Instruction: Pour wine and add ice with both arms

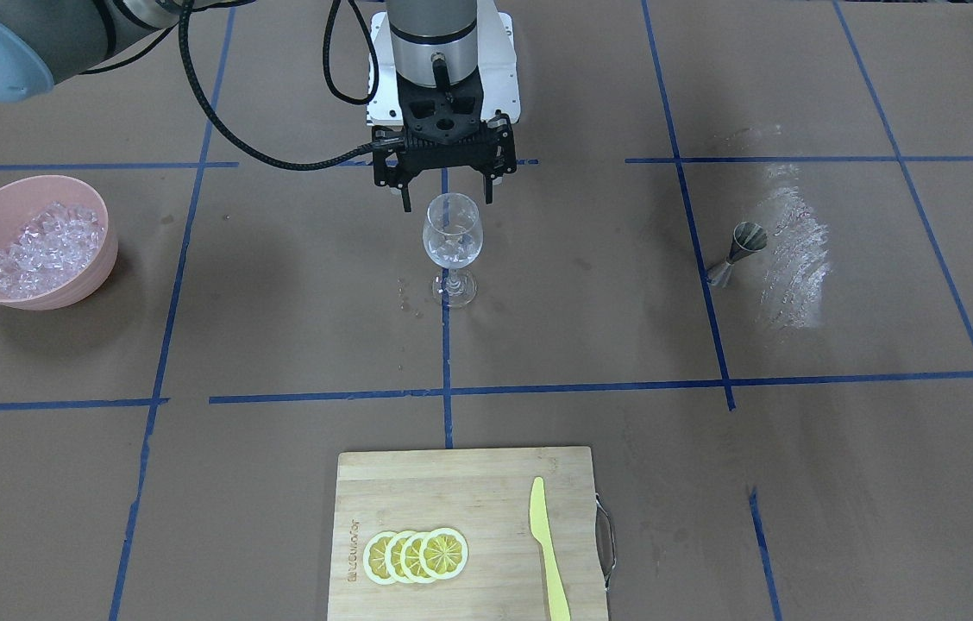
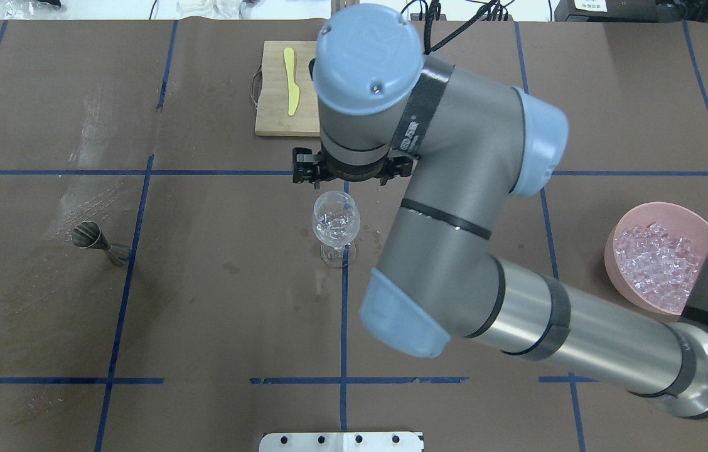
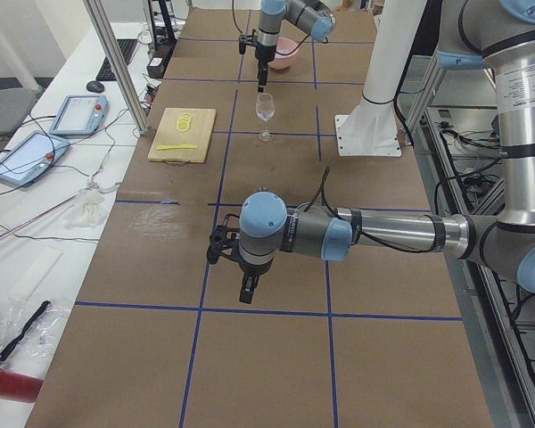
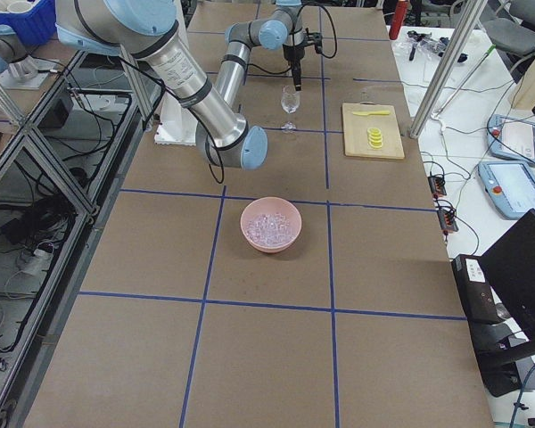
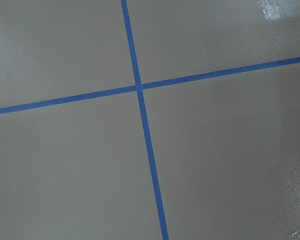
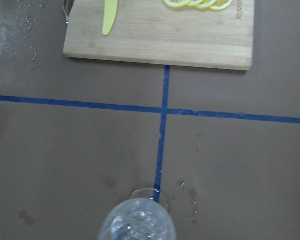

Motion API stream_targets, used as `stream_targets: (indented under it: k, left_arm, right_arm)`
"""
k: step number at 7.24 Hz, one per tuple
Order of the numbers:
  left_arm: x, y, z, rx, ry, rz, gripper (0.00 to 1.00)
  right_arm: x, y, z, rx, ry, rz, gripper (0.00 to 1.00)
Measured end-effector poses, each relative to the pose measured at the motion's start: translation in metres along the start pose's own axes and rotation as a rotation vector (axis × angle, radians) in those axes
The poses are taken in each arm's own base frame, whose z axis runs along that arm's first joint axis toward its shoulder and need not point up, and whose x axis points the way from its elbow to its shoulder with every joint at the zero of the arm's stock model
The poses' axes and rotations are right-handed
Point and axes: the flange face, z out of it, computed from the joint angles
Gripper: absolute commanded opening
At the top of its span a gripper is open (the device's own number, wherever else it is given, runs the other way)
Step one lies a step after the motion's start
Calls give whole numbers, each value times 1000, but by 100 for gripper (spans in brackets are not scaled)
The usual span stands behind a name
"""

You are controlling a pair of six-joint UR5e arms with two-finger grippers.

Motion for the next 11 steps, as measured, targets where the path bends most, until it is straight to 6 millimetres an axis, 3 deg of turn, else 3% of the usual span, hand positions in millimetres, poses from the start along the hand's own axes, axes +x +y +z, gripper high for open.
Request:
stream_targets:
  k: [1, 2, 5, 7, 8, 9, 10, 11]
  left_arm:
    - [-1, -1, 1, -2, 0, -2, 100]
    - [-3, 0, 3, -6, 0, -6, 100]
    - [-9, 7, 8, -24, -2, -22, 100]
    - [-10, 13, 11, -32, -5, -24, 100]
    - [-11, 16, 12, -37, -9, -25, 100]
    - [-12, 17, 13, -40, -10, -27, 100]
    - [-12, 18, 13, -40, -12, -28, 100]
    - [-13, 18, 13, -40, -12, -29, 100]
  right_arm:
    - [50, -17, -8, -15, -5, -33, 100]
    - [114, -30, -13, -31, 2, -82, 100]
    - [342, -57, -9, -106, 95, -273, 100]
    - [485, -56, -14, -173, 113, -321, 100]
    - [559, -40, -23, -192, 128, -282, 100]
    - [628, -11, -30, -209, 148, -196, 100]
    - [684, 24, -28, -228, 165, -114, 100]
    - [725, 53, -20, -233, 172, -58, 100]
